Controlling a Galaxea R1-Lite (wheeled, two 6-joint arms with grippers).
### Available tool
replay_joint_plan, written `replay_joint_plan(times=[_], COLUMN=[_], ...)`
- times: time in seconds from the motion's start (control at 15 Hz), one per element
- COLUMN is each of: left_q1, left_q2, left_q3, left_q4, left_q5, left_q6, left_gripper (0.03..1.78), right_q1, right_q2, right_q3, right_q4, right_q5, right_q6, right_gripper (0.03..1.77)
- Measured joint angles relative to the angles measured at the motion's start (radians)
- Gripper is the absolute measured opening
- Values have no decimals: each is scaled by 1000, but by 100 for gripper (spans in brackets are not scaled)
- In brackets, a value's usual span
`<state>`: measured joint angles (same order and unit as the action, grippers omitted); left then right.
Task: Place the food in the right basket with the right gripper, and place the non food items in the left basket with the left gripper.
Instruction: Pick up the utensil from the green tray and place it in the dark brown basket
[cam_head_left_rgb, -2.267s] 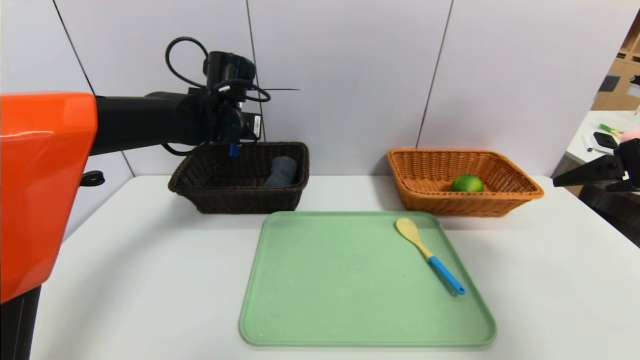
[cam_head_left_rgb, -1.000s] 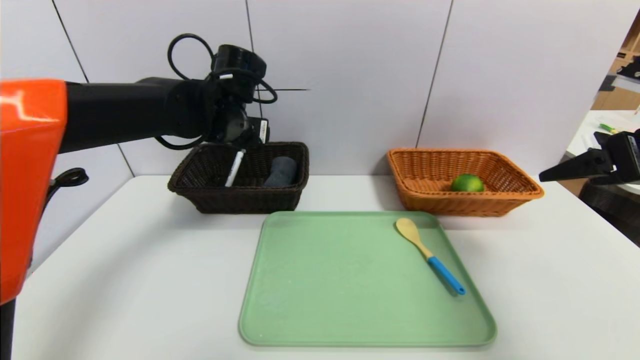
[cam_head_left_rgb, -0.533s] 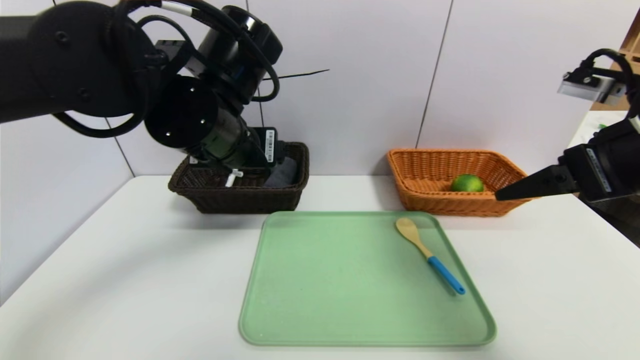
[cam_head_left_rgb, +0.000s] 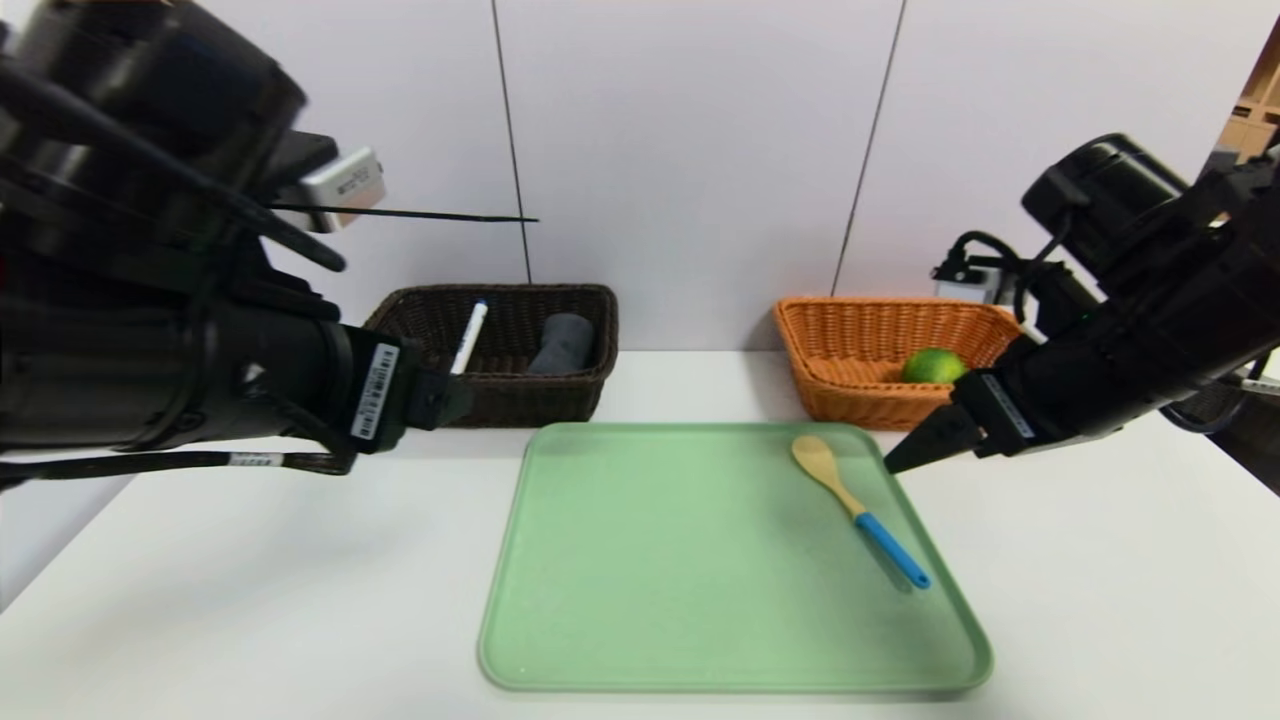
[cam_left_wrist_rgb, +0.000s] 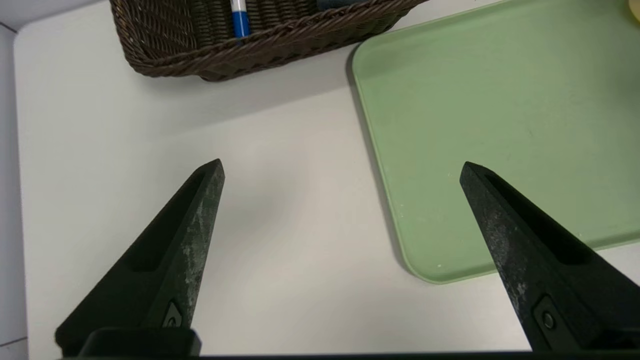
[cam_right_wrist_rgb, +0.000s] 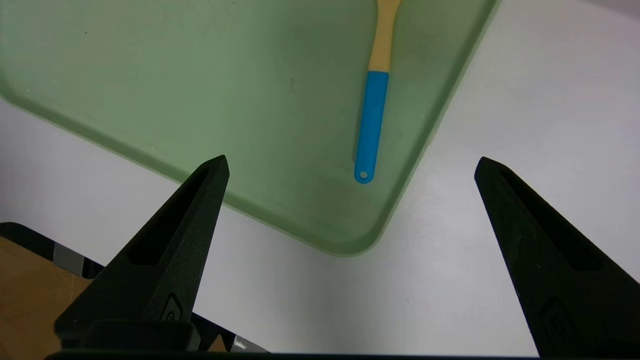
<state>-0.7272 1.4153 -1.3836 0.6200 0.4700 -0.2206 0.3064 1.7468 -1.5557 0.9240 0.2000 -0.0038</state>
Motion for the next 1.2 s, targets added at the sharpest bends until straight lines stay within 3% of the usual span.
replay_joint_plan(times=[0.13, 0.47, 1.2], left_q1=[12, 56, 83], left_q2=[-72, -133, -147], left_q3=[43, 64, 64], left_q4=[-30, -38, -39], left_q5=[-3, 1, 2], left_q6=[56, 13, 8], left_gripper=[167, 169, 169], right_q1=[32, 118, 116], right_q2=[58, 154, 263], right_q3=[-3, -5, -12], right_q4=[1, -3, -11], right_q5=[-61, -137, -158], right_q6=[8, 76, 92], right_gripper=[170, 170, 170])
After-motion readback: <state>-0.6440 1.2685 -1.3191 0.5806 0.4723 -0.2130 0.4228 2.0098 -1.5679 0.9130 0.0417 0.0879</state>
